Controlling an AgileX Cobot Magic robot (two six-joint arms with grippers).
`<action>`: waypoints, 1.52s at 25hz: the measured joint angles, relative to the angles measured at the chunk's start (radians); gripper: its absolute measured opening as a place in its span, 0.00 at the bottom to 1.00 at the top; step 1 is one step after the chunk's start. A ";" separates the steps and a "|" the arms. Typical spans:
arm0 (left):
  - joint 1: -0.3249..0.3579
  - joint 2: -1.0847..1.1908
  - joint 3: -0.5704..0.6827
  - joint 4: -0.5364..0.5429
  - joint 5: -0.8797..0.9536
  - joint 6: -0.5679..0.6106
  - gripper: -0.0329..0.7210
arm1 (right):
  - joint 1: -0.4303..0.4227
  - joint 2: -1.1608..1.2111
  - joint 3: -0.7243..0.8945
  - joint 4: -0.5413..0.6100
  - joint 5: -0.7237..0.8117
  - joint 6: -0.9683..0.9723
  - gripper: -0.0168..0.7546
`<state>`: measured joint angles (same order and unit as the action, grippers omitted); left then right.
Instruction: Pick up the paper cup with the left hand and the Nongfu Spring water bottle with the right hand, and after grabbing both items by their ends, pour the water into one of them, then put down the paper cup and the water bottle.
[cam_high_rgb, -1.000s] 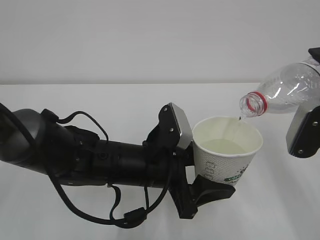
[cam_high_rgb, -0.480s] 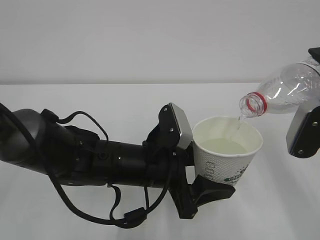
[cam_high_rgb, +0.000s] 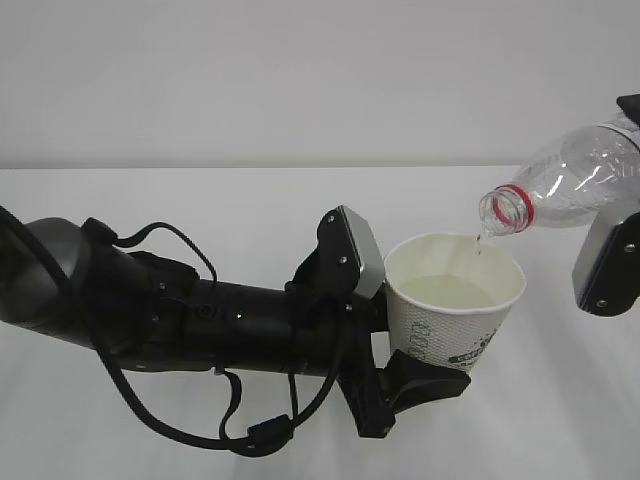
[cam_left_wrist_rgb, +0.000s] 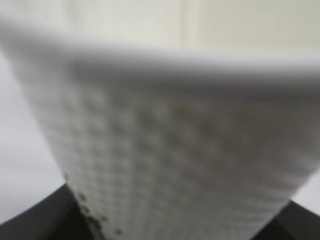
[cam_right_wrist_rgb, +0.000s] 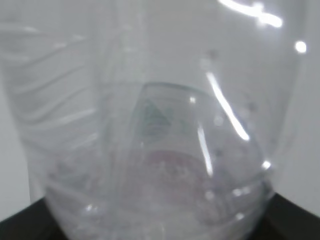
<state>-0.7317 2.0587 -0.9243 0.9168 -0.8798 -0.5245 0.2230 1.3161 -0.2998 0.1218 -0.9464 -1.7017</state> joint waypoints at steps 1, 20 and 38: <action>0.000 0.000 0.000 0.000 0.000 0.000 0.72 | 0.000 0.000 0.000 0.000 0.000 0.000 0.66; 0.000 0.000 0.000 0.000 0.002 0.000 0.72 | 0.000 0.000 0.000 0.000 -0.002 0.000 0.66; 0.000 0.000 0.000 0.001 0.002 0.000 0.72 | 0.000 0.000 0.000 0.000 -0.002 0.000 0.66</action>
<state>-0.7317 2.0587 -0.9243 0.9176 -0.8780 -0.5245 0.2230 1.3161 -0.2998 0.1218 -0.9485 -1.7017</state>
